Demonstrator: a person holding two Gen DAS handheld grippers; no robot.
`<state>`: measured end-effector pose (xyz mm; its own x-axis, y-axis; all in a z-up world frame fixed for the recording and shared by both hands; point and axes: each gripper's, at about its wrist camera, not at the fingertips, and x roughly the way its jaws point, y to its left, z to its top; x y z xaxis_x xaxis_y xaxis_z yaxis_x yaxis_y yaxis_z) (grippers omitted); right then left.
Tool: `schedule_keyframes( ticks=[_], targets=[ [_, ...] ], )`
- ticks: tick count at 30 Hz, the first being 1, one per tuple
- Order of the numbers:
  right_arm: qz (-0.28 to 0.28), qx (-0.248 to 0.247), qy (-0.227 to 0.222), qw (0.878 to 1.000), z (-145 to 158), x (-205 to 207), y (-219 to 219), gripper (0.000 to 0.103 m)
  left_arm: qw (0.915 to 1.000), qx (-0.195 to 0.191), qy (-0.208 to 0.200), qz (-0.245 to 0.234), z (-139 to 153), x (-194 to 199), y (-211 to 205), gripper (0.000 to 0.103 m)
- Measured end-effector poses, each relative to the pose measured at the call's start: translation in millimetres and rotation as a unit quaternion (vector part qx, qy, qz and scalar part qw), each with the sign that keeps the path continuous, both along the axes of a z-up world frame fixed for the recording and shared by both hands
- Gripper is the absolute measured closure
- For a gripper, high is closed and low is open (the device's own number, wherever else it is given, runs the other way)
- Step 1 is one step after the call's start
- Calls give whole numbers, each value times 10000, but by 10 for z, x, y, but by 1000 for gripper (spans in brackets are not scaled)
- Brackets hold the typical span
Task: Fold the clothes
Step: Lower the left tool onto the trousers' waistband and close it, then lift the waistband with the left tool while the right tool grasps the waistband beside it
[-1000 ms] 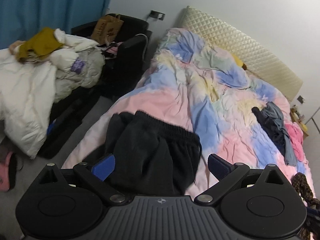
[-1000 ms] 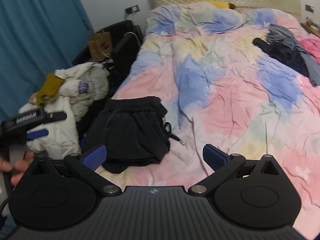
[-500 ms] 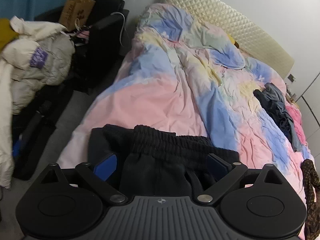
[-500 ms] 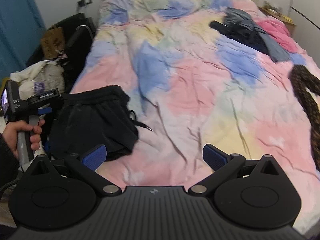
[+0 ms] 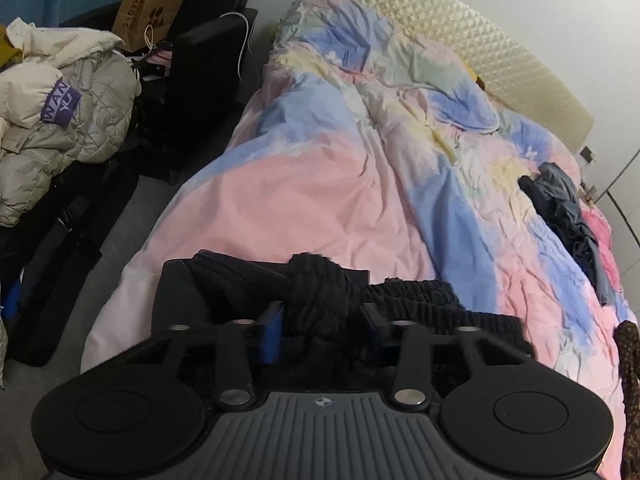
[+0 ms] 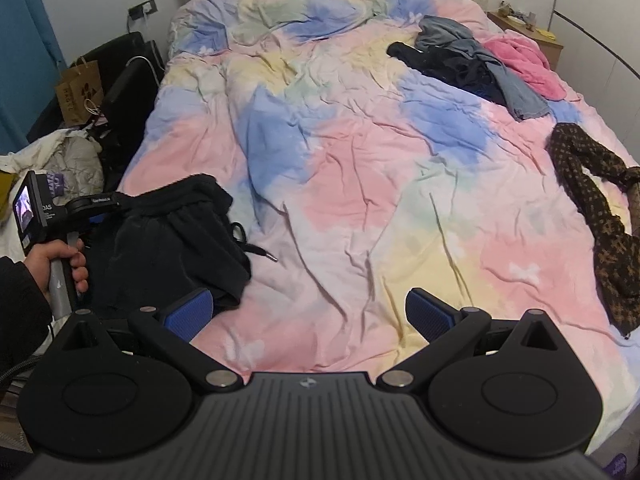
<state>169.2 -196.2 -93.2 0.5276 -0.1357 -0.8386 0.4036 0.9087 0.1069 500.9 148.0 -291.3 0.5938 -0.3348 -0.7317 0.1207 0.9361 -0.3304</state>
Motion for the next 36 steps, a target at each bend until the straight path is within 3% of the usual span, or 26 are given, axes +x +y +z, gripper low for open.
schedule_keyframes(
  ticks=[1, 4, 9, 15, 17, 25, 32, 36],
  targets=[
    [36, 9, -34, 10000, 10, -2, 7, 0, 10000, -40, 0, -10, 44, -45, -9, 81],
    [177, 100, -167, 9997, 54, -22, 6, 0, 9999, -9, -125, -57, 219, -229, -60, 86],
    [450, 324, -444, 9975, 83, -89, -76, 0, 9982, -77, -552, -219, 666, -779, -188, 87],
    [917, 629, -686, 9914, 37, -98, -209, 0, 9965, -182, -764, -275, 1090, -1690, -425, 87],
    [1073, 789, -735, 9884, 11, -91, -262, 0, 9974, -214, -650, -211, 1134, -1999, -505, 87],
    [1813, 1290, -707, 9724, -200, 58, -371, 0, 9977, -447, 395, 313, 813, -2832, -690, 86],
    [2346, 1226, -565, 9627, -405, 383, -362, 2, 9915, -761, 768, 729, 579, -2929, -476, 82],
    [2577, 1165, -532, 9577, -498, 671, -398, 3, 9914, -772, 807, 685, 533, -2860, -445, 67]
  ],
)
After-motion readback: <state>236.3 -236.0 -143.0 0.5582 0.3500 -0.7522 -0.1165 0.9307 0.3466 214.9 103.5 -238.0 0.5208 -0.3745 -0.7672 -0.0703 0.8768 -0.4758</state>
